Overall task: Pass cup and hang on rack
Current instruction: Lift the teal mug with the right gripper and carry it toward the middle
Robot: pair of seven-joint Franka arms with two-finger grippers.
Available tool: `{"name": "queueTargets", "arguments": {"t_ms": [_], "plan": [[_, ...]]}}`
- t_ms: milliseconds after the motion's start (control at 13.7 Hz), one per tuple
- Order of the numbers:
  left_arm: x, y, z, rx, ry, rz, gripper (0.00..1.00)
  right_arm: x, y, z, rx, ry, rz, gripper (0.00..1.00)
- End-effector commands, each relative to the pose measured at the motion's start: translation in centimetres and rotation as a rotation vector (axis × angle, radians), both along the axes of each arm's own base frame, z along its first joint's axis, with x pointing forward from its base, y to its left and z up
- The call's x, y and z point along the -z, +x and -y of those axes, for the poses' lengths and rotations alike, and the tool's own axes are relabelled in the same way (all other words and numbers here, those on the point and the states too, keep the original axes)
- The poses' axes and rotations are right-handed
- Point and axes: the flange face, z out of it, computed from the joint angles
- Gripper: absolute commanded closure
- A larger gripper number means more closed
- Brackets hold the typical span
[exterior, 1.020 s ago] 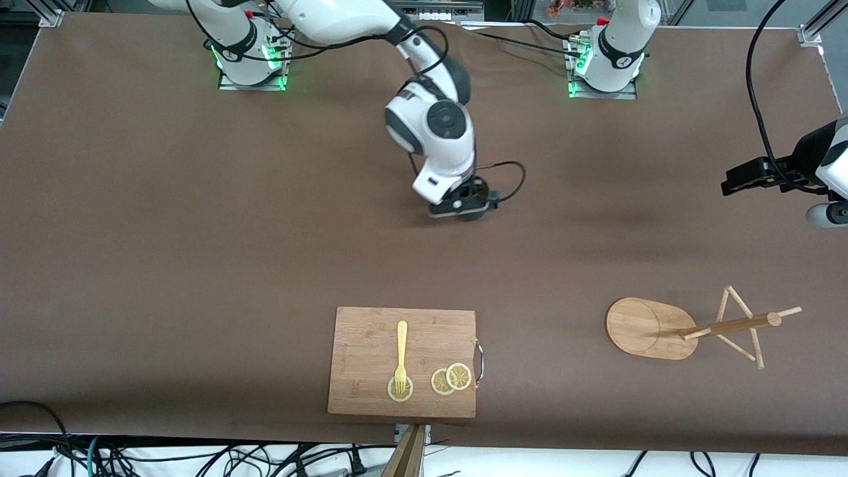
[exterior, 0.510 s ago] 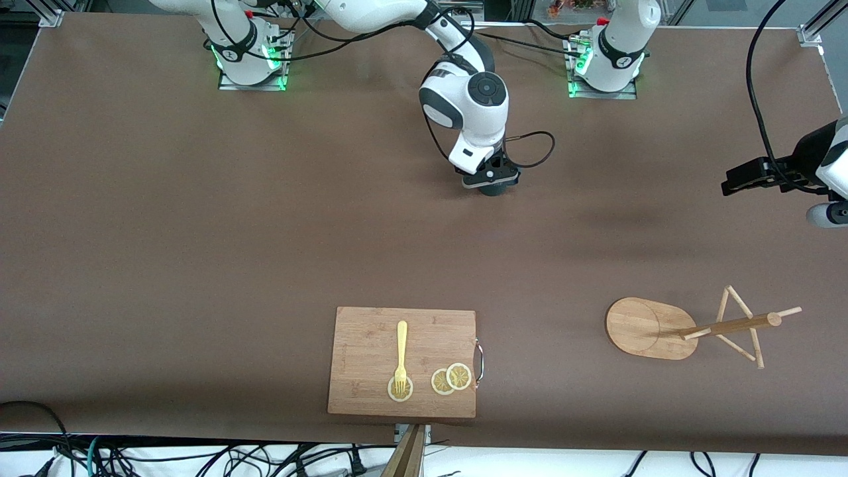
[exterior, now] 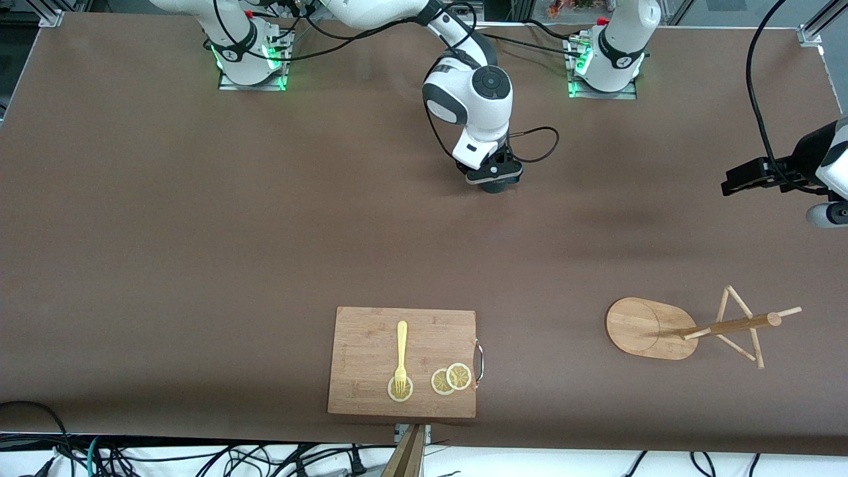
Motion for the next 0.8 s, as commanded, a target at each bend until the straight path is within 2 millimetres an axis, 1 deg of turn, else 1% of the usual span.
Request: {"name": "queueTargets", "arguments": {"t_ms": [0,73,219,291,364,437,583,656,728], "plan": [[-0.5,0.3,0.3,0.014,-0.028,0.007,0.0,-5.7,0.9,0.1,0.03,-0.018,-0.007,0.0],[-0.5,0.3,0.6,0.019,-0.028,0.007,0.0,-7.9,1.6,0.5,0.041,-0.02,-0.016,0.0],[-0.5,0.3,1.0,0.026,-0.028,0.007,0.0,-12.1,3.9,2.6,0.087,-0.009,-0.036,0.0],[-0.5,0.3,1.1,0.028,-0.028,0.007,0.0,-15.5,5.7,4.2,0.119,0.021,-0.023,0.0],[-0.1,0.5,1.1,0.028,-0.028,0.001,0.0,-18.6,8.0,7.0,0.164,0.024,-0.022,0.0],[-0.2,0.4,1.4,0.032,-0.029,0.001,0.0,-20.6,11.0,10.8,0.224,0.001,-0.044,0.0],[0.0,0.2,2.0,0.045,-0.031,-0.008,0.0,-25.4,16.1,18.3,0.335,0.02,-0.058,0.0],[0.4,0.1,2.5,0.054,-0.033,-0.022,0.0,-27.0,17.3,21.2,0.349,0.023,-0.069,0.0],[0.6,-0.2,3.6,0.077,-0.04,-0.033,0.0,-28.2,18.1,24.3,0.319,0.004,-0.08,0.0]]}}
